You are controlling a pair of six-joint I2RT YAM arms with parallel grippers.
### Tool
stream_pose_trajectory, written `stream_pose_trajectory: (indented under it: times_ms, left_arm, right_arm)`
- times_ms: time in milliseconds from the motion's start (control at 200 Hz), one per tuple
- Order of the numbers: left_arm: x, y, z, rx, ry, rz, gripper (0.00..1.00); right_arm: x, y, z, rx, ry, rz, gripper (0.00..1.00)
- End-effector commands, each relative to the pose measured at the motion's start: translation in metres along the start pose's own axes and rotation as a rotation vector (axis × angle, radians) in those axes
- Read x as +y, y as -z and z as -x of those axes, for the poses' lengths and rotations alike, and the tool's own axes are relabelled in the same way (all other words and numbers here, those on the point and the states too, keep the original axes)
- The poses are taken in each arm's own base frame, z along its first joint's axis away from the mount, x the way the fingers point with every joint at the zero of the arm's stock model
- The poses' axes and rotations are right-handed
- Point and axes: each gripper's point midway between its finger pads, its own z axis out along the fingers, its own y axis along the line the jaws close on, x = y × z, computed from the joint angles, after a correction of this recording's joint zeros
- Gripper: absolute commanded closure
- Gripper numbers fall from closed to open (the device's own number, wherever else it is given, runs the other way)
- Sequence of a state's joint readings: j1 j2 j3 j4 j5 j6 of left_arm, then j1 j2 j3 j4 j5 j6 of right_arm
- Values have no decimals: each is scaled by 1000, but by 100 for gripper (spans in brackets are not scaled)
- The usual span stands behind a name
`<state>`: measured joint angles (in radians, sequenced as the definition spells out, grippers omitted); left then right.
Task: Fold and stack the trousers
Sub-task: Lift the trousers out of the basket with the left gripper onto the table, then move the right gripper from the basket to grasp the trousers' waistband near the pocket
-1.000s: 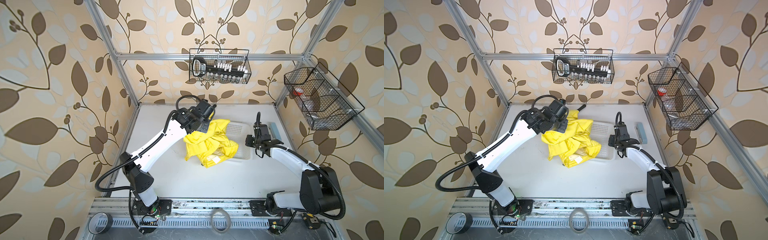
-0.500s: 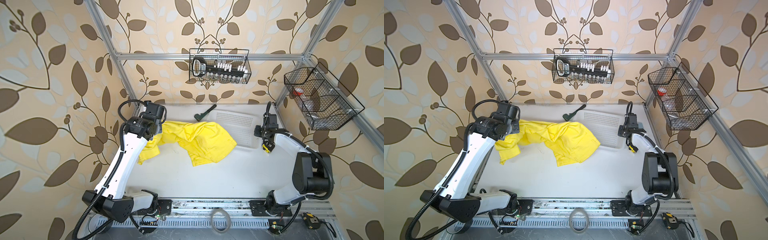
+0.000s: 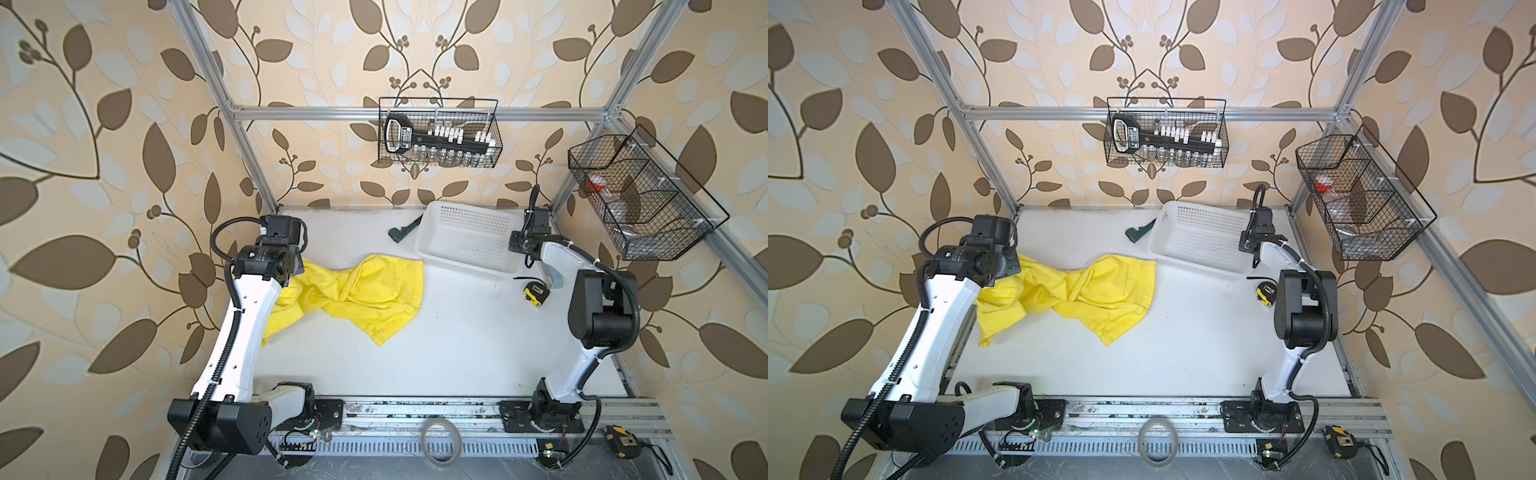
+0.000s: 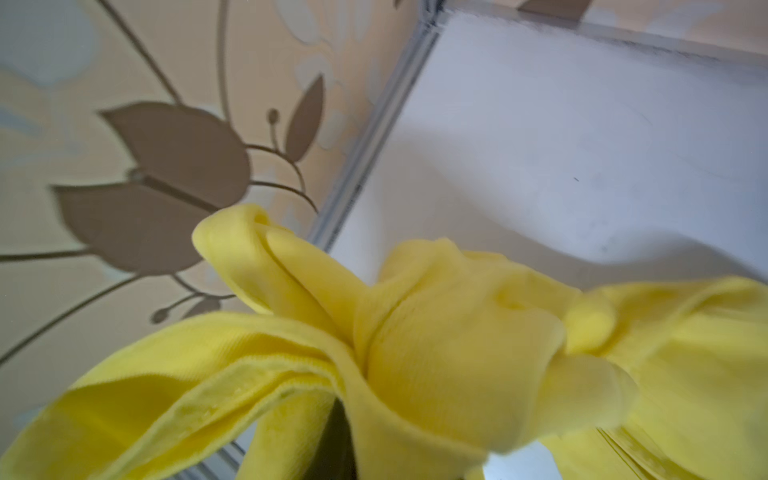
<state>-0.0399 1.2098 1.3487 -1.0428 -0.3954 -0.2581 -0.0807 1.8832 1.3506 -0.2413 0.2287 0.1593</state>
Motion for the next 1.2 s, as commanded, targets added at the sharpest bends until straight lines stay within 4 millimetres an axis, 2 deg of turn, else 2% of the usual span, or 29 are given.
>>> stream_pose_trajectory:
  times_ms: [0, 190, 365, 465, 530, 645, 750, 775, 845, 945, 1000, 1020, 1035, 1075, 1195]
  left_arm:
    - [-64, -5, -23, 101, -15, -313, 100]
    - [-117, -12, -60, 192, -110, -411, 100]
    - [-160, -10, -85, 263, -136, -506, 100]
    - [-173, -13, -92, 287, -134, -511, 100]
    - [-174, -18, -91, 296, -130, -490, 100]
    - [-167, -25, -84, 274, -137, -418, 100]
    - [-147, -30, -69, 220, -159, -291, 98]
    - [-145, -38, -69, 224, -180, -245, 96]
    - [-129, -43, -60, 189, -206, -152, 94]
    - [-97, -54, -47, 156, -206, -17, 89]
    - [-79, -61, -41, 154, -182, 34, 86]
    - [-73, -64, -40, 155, -172, 48, 85]
    - [-68, -66, -39, 155, -162, 57, 85]
    - [-57, -72, -36, 158, -136, 78, 83]
    - [-38, -84, -30, 172, -116, 117, 69]
  right_arm:
    - [-14, -14, 12, -4, 75, -77, 81]
    - [-1, -34, 31, -33, 87, -32, 77]
    - [-3, -54, 47, -45, 58, -22, 73]
    - [6, -47, 59, -72, 53, 33, 64]
    - [12, -31, 67, -97, 56, 66, 51]
    - [16, -2, 74, -113, 54, 123, 31]
    - [23, 32, 75, -133, 47, 191, 12]
    - [25, 39, 73, -134, 49, 204, 11]
    - [35, 63, 63, -139, 52, 257, 11]
    - [54, 106, 50, -174, 53, 355, 11]
    - [69, 128, 35, -175, 63, 415, 11]
    - [73, 141, 36, -192, 66, 438, 11]
    - [79, 143, 24, -178, 75, 453, 10]
    - [89, 157, 12, -182, 80, 480, 9]
    - [125, 189, -42, -151, 143, 572, 5]
